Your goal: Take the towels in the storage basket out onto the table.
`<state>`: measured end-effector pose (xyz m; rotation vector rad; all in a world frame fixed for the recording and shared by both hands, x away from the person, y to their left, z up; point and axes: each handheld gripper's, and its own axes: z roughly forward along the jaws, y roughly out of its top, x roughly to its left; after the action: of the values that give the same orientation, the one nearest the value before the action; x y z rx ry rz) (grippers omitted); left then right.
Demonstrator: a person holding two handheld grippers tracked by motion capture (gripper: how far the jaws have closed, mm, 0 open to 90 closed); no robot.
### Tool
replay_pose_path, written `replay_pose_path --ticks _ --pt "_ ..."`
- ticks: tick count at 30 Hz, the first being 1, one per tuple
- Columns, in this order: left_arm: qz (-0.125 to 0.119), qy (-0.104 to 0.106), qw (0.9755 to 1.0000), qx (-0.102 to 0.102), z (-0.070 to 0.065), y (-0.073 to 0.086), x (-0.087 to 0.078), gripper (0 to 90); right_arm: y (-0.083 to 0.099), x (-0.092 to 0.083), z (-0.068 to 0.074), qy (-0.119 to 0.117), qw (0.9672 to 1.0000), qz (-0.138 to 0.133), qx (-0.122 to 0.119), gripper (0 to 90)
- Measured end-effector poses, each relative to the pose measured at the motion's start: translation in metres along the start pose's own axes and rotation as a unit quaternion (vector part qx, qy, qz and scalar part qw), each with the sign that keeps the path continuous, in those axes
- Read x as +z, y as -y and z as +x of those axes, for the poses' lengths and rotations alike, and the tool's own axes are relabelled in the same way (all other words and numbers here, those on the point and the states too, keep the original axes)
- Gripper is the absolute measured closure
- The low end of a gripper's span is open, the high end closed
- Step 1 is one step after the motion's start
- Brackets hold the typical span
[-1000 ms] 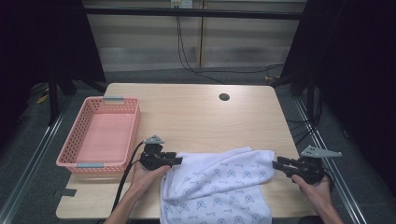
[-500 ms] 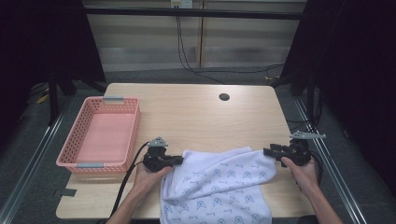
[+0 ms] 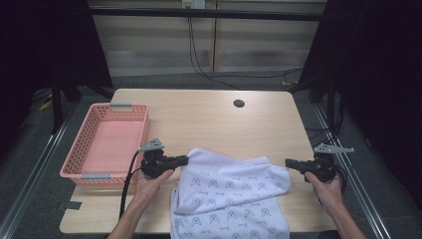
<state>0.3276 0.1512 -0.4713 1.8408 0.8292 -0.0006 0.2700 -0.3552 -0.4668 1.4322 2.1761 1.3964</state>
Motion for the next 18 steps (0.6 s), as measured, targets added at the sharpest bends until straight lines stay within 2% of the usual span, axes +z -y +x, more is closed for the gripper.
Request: replay_pose_path --ticks 1,2,4,6,8,10,12,13,15,16,18 --pt "0.004 0.002 1.0 0.002 0.0 0.001 0.0 85.2 0.002 0.002 -0.001 -0.004 0.9999 0.009 0.004 68.2" --pt "0.009 0.0 1.0 0.003 -0.001 0.002 0.0 85.2 0.005 0.006 -0.001 -0.002 0.9998 0.019 0.011 60.8" --pt "0.013 0.001 0.9999 0.0 -0.001 0.004 0.0 85.1 0.011 0.014 0.0 -0.004 0.9994 0.034 0.005 52.0" --pt "0.02 -0.005 0.9998 0.005 -0.001 0.005 -0.004 84.8 0.012 0.021 0.0 0.003 0.9986 0.053 -0.004 49.0" --pt "0.016 -0.005 0.9999 -0.001 0.001 0.007 -0.008 84.5 0.013 0.027 -0.001 0.004 0.9979 0.065 -0.002 48.9" --pt "0.015 -0.007 0.9999 -0.003 0.002 0.009 -0.011 84.5 0.015 0.033 -0.002 0.008 0.9969 0.077 -0.011 51.3" --pt "0.014 -0.004 0.9999 -0.008 0.004 0.01 -0.012 84.6 0.016 0.036 0.0 -0.007 0.9963 0.086 -0.007 53.0" --pt "0.015 -0.007 0.9999 -0.005 0.003 0.011 -0.012 84.8 0.017 0.037 0.001 -0.012 0.9958 0.09 -0.009 56.6" --pt "0.013 -0.003 0.9999 -0.005 0.003 0.011 -0.013 84.9 0.019 0.039 0.005 -0.018 0.9942 0.104 -0.019 67.0" --pt "0.011 -0.003 0.9999 -0.005 0.002 0.011 -0.013 85.0 0.02 0.04 0.006 -0.029 0.9933 0.11 -0.019 75.9" --pt "0.011 -0.002 0.9999 -0.003 0.001 0.01 -0.014 85.1 0.018 0.038 0.007 -0.031 0.9941 0.102 -0.024 85.5"
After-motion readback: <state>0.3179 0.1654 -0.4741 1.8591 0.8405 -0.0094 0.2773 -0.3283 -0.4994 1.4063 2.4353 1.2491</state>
